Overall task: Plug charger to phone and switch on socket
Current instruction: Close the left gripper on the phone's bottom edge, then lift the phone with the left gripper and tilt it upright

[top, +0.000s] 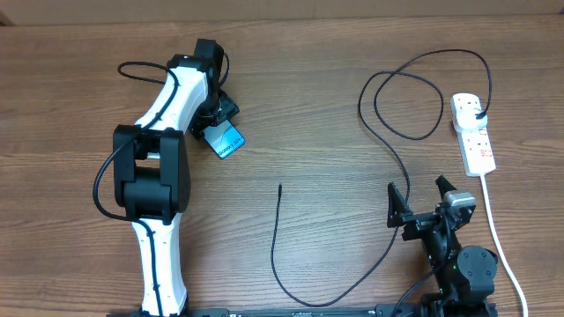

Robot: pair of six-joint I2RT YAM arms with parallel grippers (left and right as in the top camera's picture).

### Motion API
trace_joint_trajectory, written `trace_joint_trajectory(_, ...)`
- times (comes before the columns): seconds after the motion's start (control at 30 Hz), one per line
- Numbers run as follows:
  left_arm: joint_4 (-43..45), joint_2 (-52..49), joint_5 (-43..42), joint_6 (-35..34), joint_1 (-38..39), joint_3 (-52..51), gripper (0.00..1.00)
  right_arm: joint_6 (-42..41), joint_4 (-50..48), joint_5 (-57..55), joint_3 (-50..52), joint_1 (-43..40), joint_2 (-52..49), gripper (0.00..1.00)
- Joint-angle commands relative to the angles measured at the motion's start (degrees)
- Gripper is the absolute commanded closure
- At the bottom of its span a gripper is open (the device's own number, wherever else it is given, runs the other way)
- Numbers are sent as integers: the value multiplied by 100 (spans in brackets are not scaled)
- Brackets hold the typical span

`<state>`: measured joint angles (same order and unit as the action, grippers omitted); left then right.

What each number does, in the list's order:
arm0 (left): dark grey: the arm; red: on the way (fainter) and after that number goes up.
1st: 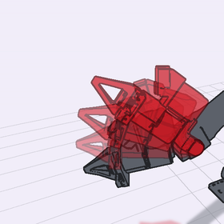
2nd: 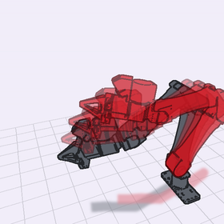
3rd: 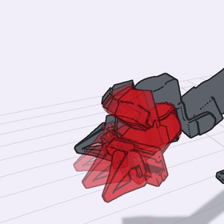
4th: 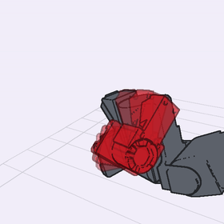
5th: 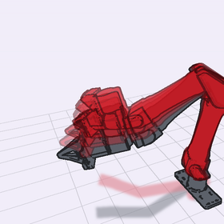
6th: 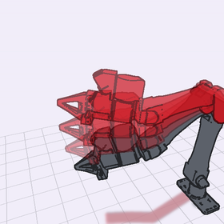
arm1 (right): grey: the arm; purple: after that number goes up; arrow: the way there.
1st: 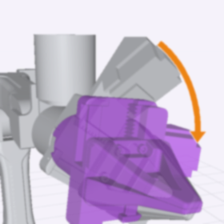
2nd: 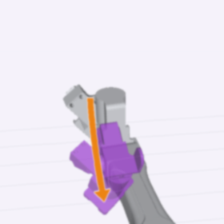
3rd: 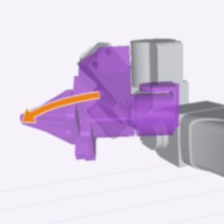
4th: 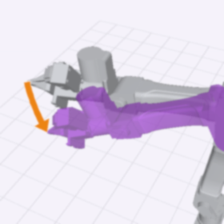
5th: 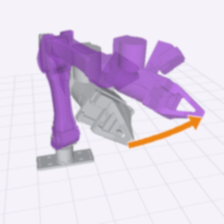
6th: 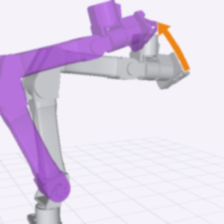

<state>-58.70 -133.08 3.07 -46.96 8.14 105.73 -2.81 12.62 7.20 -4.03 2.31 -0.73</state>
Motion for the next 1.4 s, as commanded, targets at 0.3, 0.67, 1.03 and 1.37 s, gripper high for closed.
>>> trace_joint_trajectory(0.3, 0, -162, -186, 120, -24, -151, 96, 2, -31, -31, 28, 26, 57, 0)
trace_joint_trajectory(0.67, -313, -136, -138, 201, -24, 216, 96, 0, -33, -31, 28, 26, 57, 0)
trace_joint_trajectory(1.03, -946, -127, -125, 249, -24, 1193, 96, 0, -33, -31, 28, 26, 57, 0)
trace_joint_trajectory(1.37, -1176, -127, -1449, 415, -24, 2076, 96, 0, -31, -31, 28, 26, 57, 0)
